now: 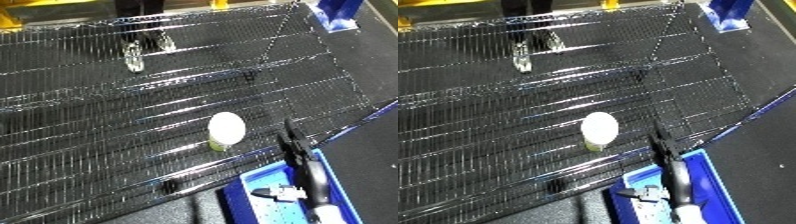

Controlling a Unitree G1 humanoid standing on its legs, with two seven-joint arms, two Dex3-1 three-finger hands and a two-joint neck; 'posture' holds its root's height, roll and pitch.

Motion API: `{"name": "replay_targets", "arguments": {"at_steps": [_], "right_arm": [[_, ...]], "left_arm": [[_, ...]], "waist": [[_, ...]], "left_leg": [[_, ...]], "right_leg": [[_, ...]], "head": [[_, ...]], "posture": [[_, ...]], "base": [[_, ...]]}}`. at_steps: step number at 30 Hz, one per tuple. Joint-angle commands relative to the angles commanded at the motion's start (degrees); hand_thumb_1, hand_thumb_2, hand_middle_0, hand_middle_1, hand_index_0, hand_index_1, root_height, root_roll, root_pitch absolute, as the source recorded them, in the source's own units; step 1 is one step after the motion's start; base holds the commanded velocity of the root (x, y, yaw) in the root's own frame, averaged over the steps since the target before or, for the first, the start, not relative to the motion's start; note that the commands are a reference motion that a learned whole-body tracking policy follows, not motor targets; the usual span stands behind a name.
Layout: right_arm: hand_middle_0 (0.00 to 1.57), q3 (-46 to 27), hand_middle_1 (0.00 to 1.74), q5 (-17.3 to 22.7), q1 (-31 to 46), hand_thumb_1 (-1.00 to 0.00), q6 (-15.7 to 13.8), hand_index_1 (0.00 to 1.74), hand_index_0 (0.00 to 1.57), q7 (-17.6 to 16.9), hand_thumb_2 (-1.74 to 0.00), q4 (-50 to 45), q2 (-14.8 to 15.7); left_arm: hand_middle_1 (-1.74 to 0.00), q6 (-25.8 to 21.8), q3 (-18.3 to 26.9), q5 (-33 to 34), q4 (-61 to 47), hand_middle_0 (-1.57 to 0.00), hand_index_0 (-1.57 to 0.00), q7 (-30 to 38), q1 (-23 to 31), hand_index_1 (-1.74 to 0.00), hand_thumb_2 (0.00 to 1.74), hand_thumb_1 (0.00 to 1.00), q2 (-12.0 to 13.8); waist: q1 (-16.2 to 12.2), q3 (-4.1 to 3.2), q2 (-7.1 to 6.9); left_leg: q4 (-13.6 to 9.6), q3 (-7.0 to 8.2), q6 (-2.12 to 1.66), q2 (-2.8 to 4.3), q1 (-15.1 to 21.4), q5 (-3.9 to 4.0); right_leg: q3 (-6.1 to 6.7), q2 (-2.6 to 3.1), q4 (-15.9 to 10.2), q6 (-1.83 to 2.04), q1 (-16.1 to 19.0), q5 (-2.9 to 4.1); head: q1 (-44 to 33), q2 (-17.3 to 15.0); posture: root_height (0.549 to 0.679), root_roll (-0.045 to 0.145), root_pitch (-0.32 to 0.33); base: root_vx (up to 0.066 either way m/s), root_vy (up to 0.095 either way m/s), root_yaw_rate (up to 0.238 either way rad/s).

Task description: Pick up the object and place it into the box

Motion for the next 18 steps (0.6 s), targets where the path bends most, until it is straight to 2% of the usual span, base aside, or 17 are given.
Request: {"name": "replay_targets", "arguments": {"at_steps": [6, 18], "right_arm": [[0.0, 0.41, 0.0, 0.92, -1.95, 0.0, 0.08, 0.0, 0.0, -0.71, 0.0, 4.23, -0.52], [0.0, 1.36, 0.0, 0.51, -6.06, 0.0, 0.61, 0.0, 0.0, -1.53, 0.0, 5.96, -1.75]], "left_arm": [[-1.74, 0.33, -0.6, -0.44, 0.04, -1.57, -1.57, 0.29, -0.59, -1.74, 1.74, 1.0, 0.42], [-1.74, 0.86, -1.95, -1.18, -0.69, -1.57, -1.57, 1.58, -0.53, -1.74, 1.74, 1.0, 1.13]], "waist": [[0.29, 0.44, 0.48], [0.42, 0.45, 1.52]], "left_leg": [[1.46, -0.21, 0.29, -0.48, -1.23, -0.68], [5.16, -0.07, 0.88, -1.31, -5.2, -2.47]], "right_leg": [[0.04, -0.39, 1.59, -0.08, -1.36, -0.27], [0.49, -0.7, 5.27, -0.4, -5.83, -0.97]], "head": [[1.51, -0.77], [4.03, -2.4]], "posture": [[0.656, 0.046, -0.032], [0.649, 0.048, -0.005]], "base": [[0.028, 0.012, 0.023], [0.028, 0.014, 0.002]]}}
